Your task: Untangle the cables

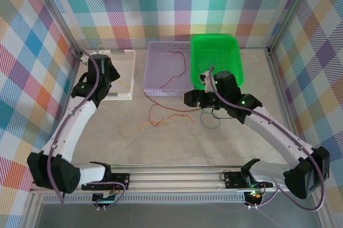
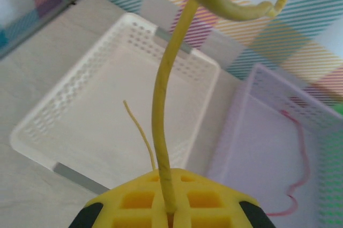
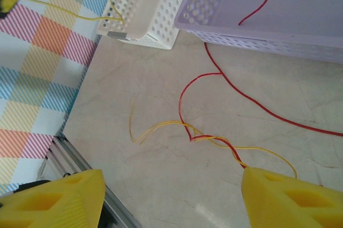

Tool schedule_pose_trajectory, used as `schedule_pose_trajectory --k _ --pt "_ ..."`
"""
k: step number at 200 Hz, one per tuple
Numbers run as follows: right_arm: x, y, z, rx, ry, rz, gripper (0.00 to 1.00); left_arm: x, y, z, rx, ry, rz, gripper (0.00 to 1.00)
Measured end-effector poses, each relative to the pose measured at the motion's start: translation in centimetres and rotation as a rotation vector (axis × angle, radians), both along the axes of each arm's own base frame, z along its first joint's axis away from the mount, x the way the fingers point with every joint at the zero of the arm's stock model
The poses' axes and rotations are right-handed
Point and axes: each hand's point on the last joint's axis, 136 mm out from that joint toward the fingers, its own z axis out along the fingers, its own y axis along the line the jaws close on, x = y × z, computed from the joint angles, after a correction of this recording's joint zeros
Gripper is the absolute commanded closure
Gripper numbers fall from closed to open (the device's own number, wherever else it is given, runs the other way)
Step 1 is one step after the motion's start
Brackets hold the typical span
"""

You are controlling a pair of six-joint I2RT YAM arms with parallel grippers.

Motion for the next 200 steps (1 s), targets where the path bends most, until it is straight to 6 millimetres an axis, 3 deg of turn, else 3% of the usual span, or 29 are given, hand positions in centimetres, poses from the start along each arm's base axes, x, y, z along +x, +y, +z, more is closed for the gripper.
schedule_pose_trajectory --k 30,81,102,154,200 --pt "-0.4 0.1 0.6 0.033 -0.028 0.017 0.31 3.1 1.6 -0.8 0.085 0.024 0.051 1.00" --pt "-1.9 -0.5 -2.4 0.019 0.020 0.032 0.30 7.1 4.7 -3.4 0.155 0.092 0.119 1.00" --pt "-2.5 -0.7 -2.9 0.017 0.024 0.036 0.30 8.6 5.2 -5.8 0.168 0.142 0.125 1.00" --pt "-3.8 -0.5 -2.5 0.036 0.005 0.065 0.29 11.1 4.6 -14.3 0.177 0.324 0.086 1.00" --pt "-4.5 -0.3 -3.0 0.031 0.013 0.082 0.28 12.3 3.4 -17.2 0.135 0.394 0.028 1.00"
